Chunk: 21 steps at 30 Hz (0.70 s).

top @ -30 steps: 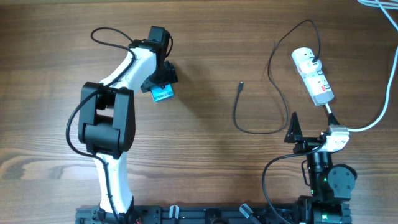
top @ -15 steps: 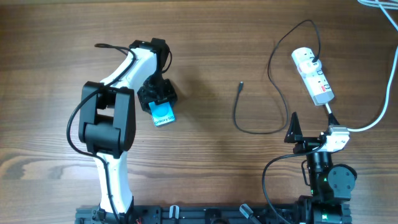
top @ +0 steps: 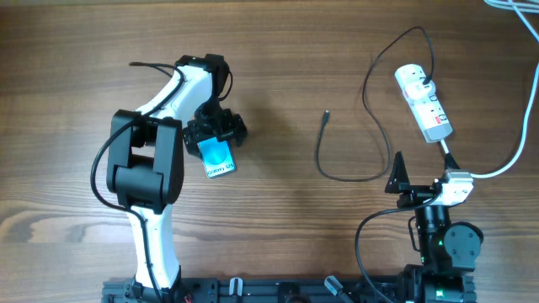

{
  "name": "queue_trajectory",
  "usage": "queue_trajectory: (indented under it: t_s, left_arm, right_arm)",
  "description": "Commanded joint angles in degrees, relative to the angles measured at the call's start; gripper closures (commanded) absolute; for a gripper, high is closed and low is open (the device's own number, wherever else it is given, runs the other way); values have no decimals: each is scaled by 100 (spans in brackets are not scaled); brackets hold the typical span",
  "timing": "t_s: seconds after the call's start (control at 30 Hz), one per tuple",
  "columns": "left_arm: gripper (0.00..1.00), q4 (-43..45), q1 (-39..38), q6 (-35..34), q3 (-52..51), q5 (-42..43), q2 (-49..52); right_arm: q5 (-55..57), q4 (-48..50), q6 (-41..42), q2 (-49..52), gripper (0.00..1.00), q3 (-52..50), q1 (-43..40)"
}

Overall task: Plug charger to phone and switch on socket
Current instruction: 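Lift the phone upright with the left gripper and hold it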

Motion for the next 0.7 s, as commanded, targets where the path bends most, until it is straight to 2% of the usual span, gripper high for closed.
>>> queue_trajectory:
  t_s: [0.0,0.67]
  left_arm:
    - [0,282,-11,-55,-76,-232,175]
    - [0,389,-44,-55,-76,-232,175]
  right_arm:
    - [81,20,66,-31,0,-7,-35]
    - [81,20,66,-31,0,-7,-35]
